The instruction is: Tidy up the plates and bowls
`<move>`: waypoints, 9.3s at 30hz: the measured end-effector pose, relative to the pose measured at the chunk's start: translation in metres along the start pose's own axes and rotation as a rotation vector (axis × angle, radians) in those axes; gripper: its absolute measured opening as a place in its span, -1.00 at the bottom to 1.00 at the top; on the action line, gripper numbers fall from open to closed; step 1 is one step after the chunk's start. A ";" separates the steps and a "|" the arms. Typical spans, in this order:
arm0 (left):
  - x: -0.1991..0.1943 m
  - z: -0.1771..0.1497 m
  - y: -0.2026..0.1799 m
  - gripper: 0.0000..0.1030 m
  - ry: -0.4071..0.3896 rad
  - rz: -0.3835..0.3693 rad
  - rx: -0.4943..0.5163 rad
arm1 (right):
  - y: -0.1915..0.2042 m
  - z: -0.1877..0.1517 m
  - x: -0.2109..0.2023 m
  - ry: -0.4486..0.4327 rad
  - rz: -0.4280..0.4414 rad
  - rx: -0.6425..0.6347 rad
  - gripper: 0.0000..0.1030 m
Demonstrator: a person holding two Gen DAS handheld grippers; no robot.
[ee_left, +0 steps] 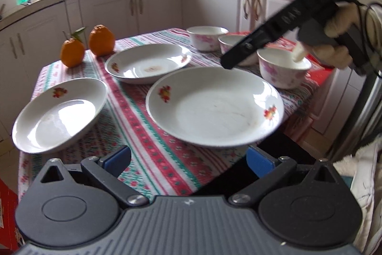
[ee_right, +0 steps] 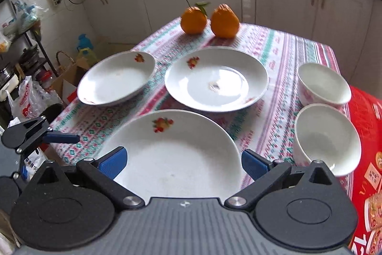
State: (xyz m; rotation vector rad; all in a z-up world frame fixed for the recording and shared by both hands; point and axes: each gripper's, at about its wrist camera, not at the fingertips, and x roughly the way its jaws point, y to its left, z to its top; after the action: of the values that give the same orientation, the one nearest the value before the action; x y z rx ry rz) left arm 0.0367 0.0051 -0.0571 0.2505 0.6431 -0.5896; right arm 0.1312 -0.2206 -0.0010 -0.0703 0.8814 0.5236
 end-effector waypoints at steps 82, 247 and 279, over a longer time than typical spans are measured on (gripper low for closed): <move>0.035 0.011 0.015 0.91 0.034 -0.168 0.050 | -0.056 0.044 0.092 0.377 0.303 0.147 0.57; -0.044 0.011 0.116 0.99 -0.101 0.326 -0.238 | 0.095 0.083 0.079 -0.088 -0.097 -0.187 1.00; 0.076 0.116 0.139 0.99 0.093 0.036 -0.111 | 0.016 0.017 0.121 -0.037 -0.239 0.042 1.00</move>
State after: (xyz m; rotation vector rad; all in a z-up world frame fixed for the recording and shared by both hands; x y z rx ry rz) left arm 0.2239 0.0387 -0.0092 0.1858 0.7573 -0.5086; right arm 0.1982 -0.1529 -0.0785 -0.1256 0.8344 0.2820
